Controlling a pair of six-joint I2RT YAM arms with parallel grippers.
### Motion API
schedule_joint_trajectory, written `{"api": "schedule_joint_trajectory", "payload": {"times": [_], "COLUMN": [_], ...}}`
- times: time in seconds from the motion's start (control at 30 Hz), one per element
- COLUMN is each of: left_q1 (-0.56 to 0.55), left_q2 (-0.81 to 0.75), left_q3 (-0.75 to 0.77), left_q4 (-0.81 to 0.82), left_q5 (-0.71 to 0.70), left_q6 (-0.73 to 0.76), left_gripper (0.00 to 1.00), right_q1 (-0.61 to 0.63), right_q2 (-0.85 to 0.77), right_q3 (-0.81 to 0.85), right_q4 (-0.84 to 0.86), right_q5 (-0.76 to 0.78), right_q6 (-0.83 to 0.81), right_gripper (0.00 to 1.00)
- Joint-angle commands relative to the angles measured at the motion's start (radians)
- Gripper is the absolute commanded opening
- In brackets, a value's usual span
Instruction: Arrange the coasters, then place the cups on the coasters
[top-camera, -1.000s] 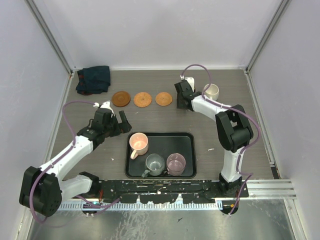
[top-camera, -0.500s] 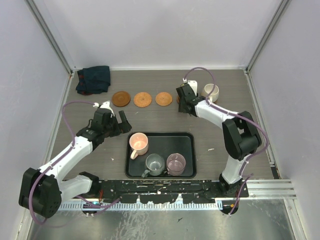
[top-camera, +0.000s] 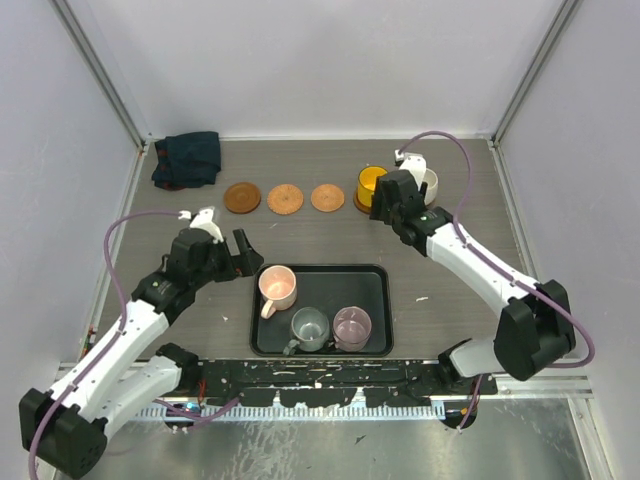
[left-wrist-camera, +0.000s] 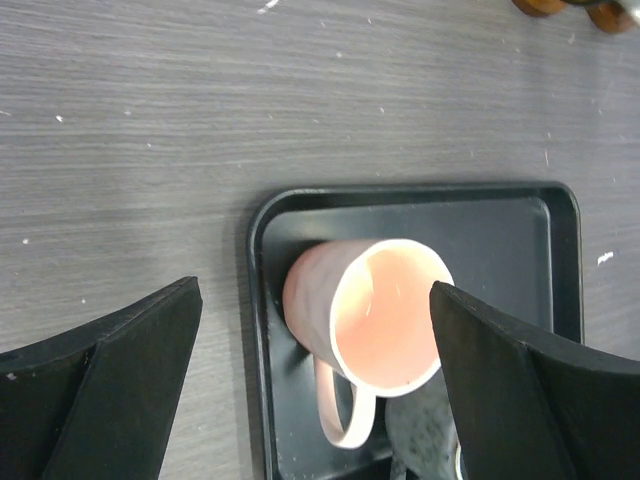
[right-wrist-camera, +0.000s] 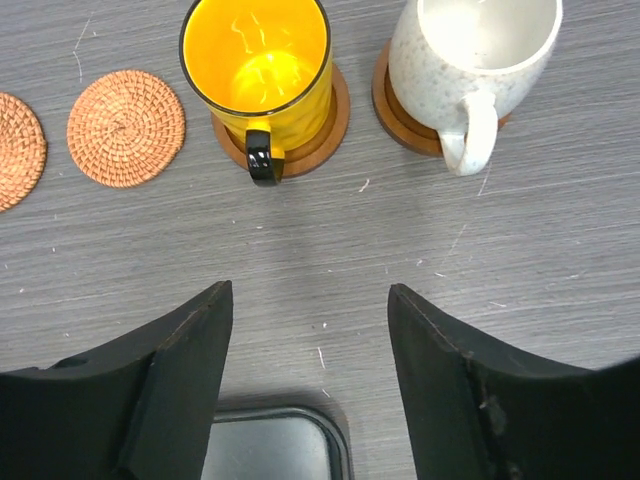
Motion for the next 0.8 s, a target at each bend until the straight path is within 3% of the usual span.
{"api": "schedule_joint_trajectory", "payload": {"times": [0.0,0.3,0.77], "left_q1": [-0.062,-0.221,-0.354], "left_q2": [-0.062,-0.107,-0.001], "left_q3": [-0.019,-0.032,-0.073], "left_q4": [-0.098,-0.210,-0.134], "left_q5": [0.005,-0.037,-0.107], "left_q6": [-0.005,-0.052,-0.082], "left_gripper": [0.98,0.98,0.98], "right_q1": [0.006,0.006,0.006], "right_q2": [-0.070,-0.112,-0.216], "right_q3": [-0.023,-0.054,-0.125], "right_q4": [-0.002,0.019,0.061], "right_q5": [0.032,0.017,-0.020], "right_q6": [0.004,0.011,0.017], "right_gripper": [0.70,0.72,0.72]}}
